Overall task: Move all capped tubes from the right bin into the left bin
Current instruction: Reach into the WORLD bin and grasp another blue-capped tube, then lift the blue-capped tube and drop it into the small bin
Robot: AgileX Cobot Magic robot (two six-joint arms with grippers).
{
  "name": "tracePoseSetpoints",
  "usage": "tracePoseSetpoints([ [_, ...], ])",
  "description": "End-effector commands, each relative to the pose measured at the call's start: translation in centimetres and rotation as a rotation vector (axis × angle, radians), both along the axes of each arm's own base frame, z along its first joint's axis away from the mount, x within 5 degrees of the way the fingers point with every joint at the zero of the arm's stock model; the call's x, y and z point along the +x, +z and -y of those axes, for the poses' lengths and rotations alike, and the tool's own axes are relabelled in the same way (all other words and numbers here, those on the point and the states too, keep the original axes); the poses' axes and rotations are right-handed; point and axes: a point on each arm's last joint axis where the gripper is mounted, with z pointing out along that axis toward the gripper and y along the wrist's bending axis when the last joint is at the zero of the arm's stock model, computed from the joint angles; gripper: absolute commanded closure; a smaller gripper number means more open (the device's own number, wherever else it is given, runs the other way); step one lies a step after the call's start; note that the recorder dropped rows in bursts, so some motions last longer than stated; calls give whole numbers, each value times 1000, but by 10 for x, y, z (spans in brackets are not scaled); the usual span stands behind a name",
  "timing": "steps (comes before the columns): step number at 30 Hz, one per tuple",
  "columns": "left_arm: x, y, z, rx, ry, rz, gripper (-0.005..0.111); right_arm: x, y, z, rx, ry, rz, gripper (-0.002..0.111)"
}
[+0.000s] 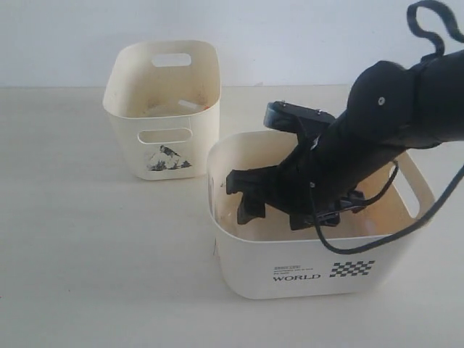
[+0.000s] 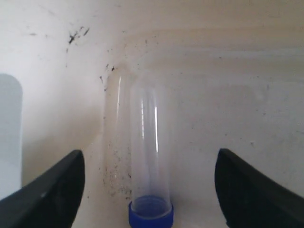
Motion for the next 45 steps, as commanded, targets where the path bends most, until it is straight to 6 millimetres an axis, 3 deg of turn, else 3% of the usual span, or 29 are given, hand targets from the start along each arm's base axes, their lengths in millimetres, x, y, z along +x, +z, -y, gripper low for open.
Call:
tracePoseSetpoints([
  [1,0,1,0,-13,1,3,102,1,-14,-10,-10,12,14,37],
  [8,0,1,0,-13,1,3,102,6,-49,-12,-57,5,-41,37],
  [15,0,1,0,-13,1,3,102,10,-63,-12,-73,-7,-43,38],
  [17,0,1,0,-13,1,3,102,10,-63,-12,-73,-6,-46,52],
  [21,0,1,0,-13,1,1,102,10,-63,-12,-71,-11,-49,104],
  [27,0,1,0,-13,1,1,102,9,-61,-12,-70,-10,-47,108],
  [32,0,1,0,-13,1,4,102,11,-38,-14,-40,4,1,108],
  [45,0,1,0,-13,1,4,102,-6,69,0,70,36,323,108],
])
